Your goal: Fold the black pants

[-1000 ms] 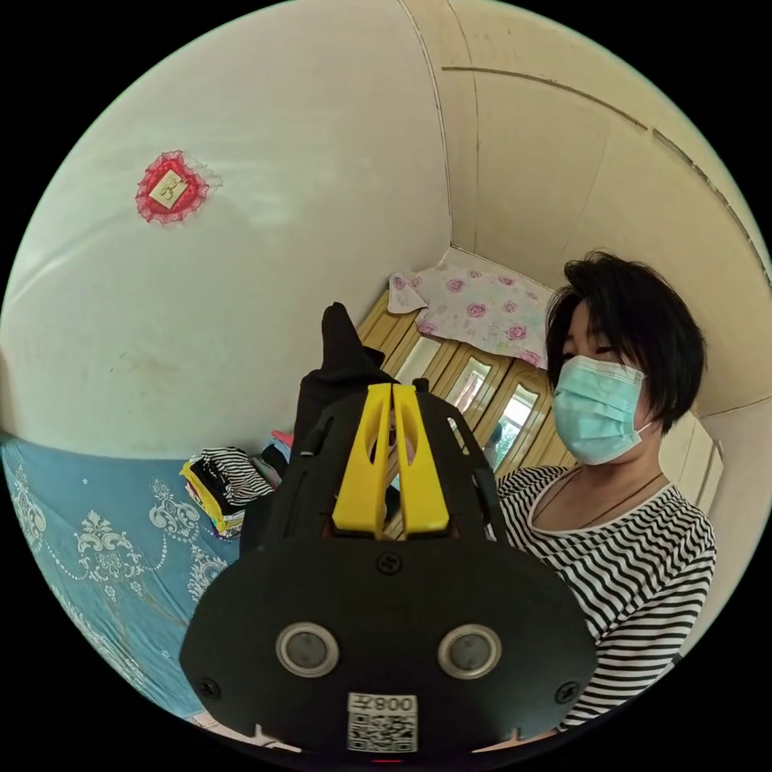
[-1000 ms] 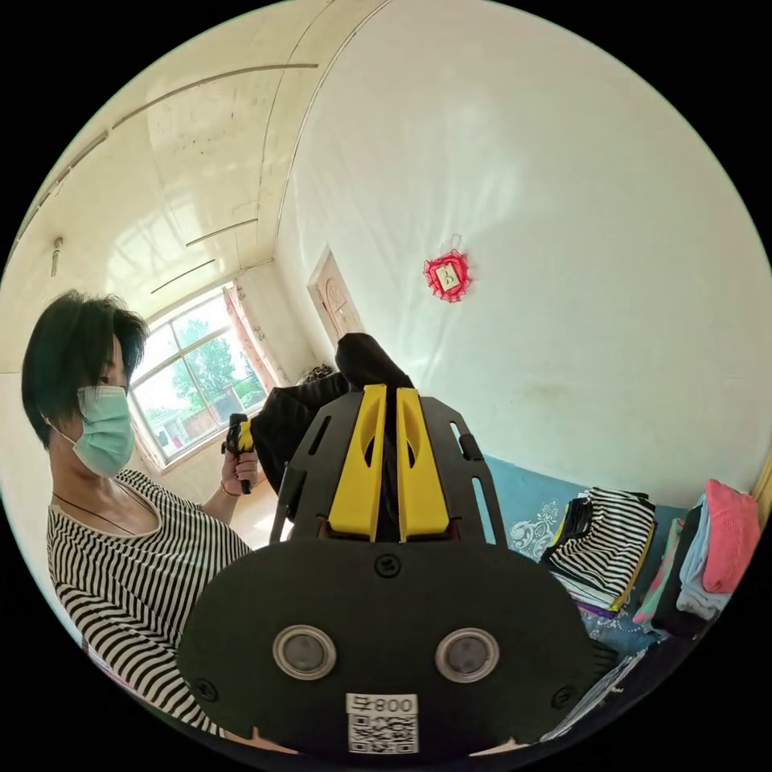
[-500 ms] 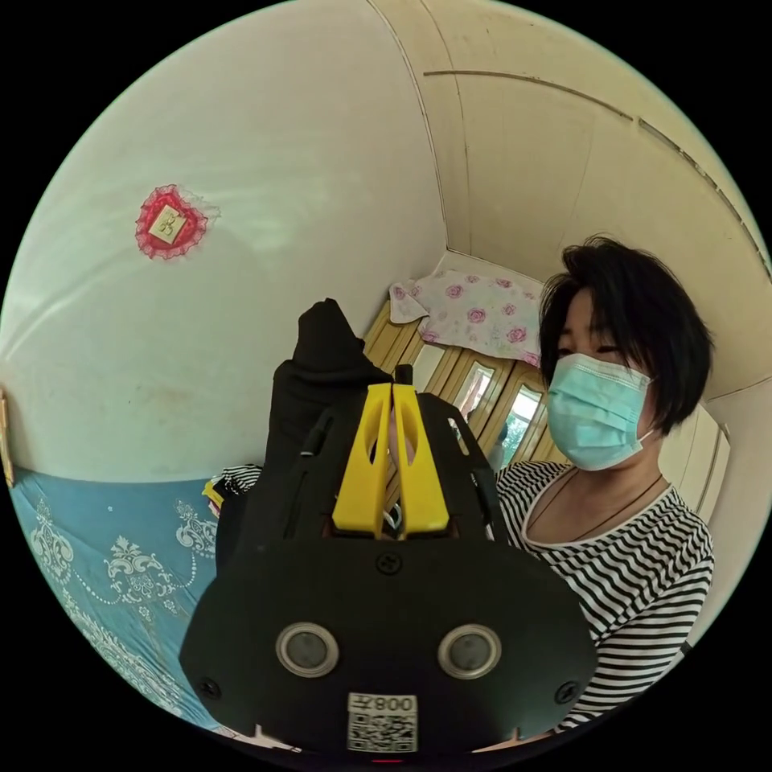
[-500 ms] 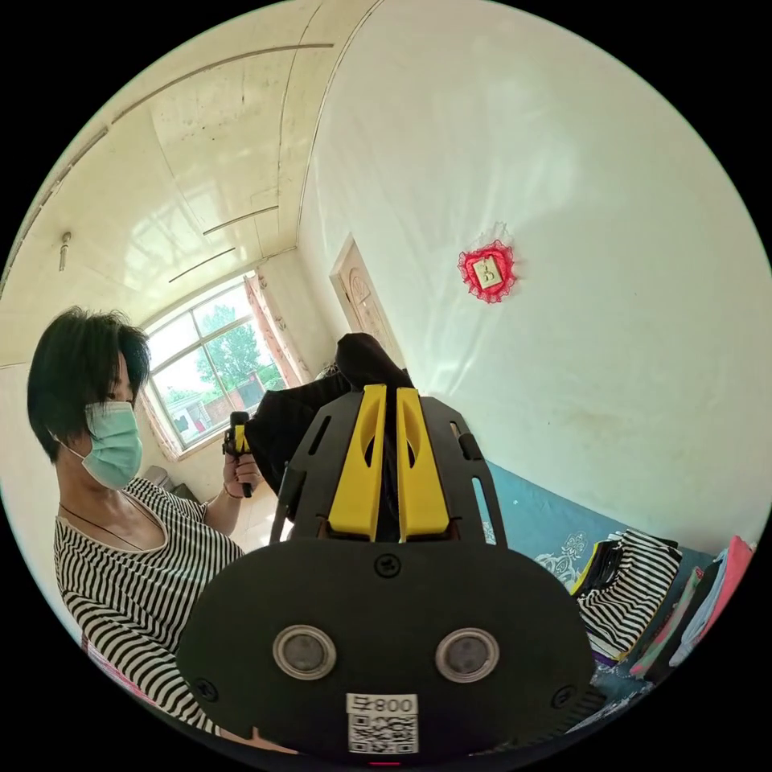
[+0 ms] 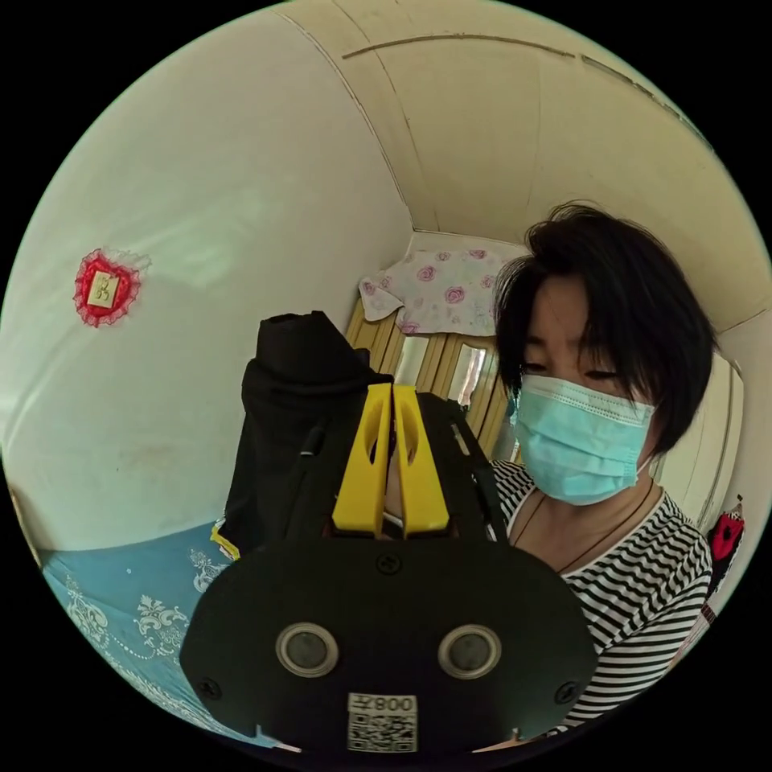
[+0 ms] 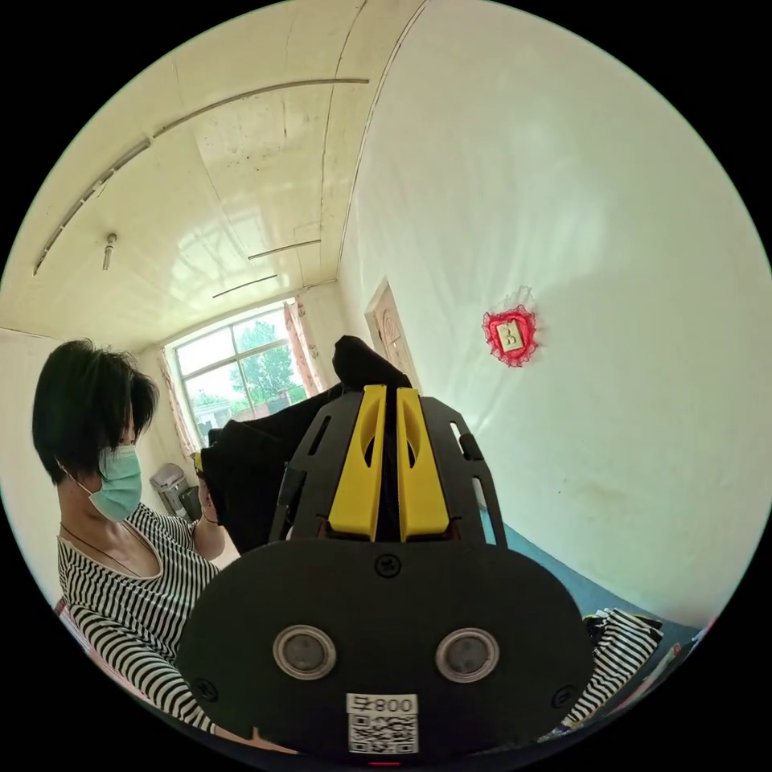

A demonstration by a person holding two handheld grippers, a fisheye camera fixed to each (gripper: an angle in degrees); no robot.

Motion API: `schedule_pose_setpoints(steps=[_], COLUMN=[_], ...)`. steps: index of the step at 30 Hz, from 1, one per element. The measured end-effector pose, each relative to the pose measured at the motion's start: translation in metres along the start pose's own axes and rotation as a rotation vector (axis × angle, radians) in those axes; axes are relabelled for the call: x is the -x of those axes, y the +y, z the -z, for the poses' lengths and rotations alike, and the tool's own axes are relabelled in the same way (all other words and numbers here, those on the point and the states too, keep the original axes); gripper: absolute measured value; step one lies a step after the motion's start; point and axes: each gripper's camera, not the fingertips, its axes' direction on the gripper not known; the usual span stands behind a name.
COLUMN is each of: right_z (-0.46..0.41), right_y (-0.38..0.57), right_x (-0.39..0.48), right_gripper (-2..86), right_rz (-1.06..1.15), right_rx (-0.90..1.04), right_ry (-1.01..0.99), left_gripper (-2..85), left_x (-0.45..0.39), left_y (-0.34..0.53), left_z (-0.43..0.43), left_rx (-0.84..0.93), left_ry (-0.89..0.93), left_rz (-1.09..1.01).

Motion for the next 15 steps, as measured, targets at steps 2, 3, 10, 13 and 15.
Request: schedule_pose_setpoints(steps=[2,3,10,13,15], right_z=[-0.027,-0.049,-0.267,-0.399,-0.487], right_y=[-0.012,-0.02,-0.043,-0.027,-0.006], right_x=[0.004,0.007,0.012,0.009,0.008], right_gripper=[1.9,1.9,1.9,2.1,2.2], right_rz=[0.025,0.043,0.087,0.07,0.069], right_rx=[0.008,0.02,0.216,0.34,0.429], right_ry=[-0.02,-0.033,-0.114,-0.143,-0.138], left_gripper=[0.5,0.4,0.4,0.4,0.4], left_x=[-0.011,-0.016,-0.003,0.02,0.04], left_y=[0.017,0.03,0.148,0.221,0.272], left_z=[0.017,0.031,0.144,0.207,0.248], left_rx=[-0.021,-0.036,-0.121,-0.15,-0.168], left_ry=[-0.047,-0.08,-0.351,-0.503,-0.604], left_rz=[-0.014,-0.014,0.165,0.303,0.42])
